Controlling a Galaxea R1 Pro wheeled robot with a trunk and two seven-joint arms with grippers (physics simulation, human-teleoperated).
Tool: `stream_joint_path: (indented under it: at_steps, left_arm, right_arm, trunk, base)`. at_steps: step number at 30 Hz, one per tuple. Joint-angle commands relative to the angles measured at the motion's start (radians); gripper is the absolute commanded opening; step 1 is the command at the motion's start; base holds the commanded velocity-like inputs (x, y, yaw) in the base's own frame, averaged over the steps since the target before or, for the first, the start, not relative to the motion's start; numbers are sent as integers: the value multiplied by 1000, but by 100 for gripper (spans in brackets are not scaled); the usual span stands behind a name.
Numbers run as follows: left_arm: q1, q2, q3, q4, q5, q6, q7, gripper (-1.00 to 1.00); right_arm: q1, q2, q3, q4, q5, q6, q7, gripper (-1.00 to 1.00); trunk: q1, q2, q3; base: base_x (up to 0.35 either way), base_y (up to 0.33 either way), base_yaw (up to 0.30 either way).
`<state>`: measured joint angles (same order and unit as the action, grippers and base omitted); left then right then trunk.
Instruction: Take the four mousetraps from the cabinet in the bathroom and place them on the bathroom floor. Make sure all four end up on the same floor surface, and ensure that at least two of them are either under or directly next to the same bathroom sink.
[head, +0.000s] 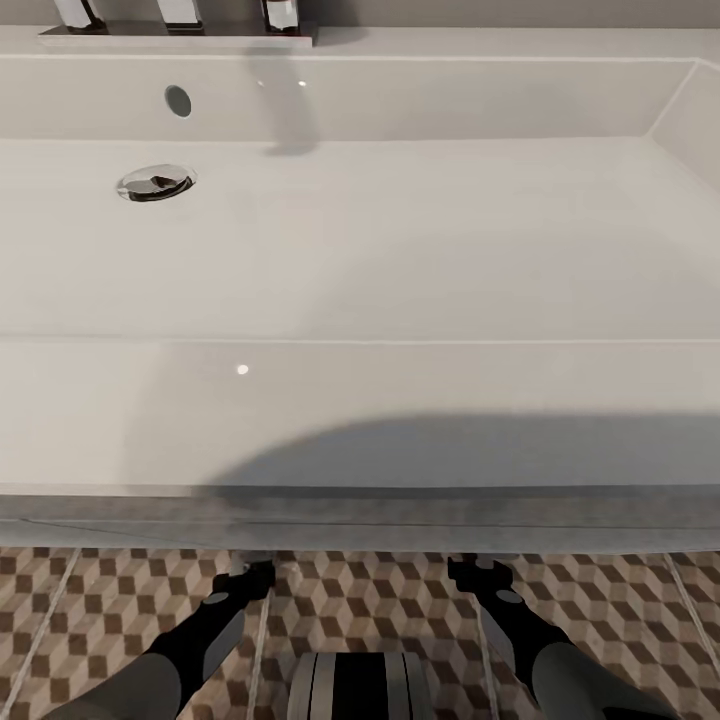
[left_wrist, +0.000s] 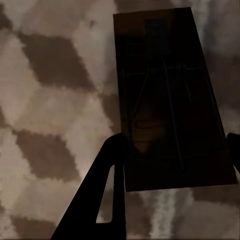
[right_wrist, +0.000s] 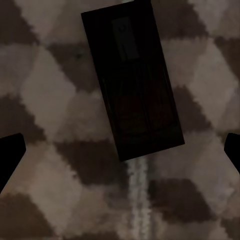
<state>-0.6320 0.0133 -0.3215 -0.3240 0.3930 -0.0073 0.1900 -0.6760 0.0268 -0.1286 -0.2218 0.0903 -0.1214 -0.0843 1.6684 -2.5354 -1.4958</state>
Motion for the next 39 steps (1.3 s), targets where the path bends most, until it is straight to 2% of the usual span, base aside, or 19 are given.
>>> stream_joint_path:
  at_steps: [1, 39]
  left_arm:
    - [0, 2, -7, 3, 15, 3, 9, -100]
    - [-55, -4, -5, 19, 12, 27, 9, -100]
  right_arm:
    - [-1, 1, -8, 1, 9, -3, -2, 100]
    - [-1, 1, -8, 1, 9, -4, -2, 100]
  trunk:
    - [0, 0, -1]
    - [0, 0, -1]
  base:
    - [0, 0, 0]
    - [0, 0, 0]
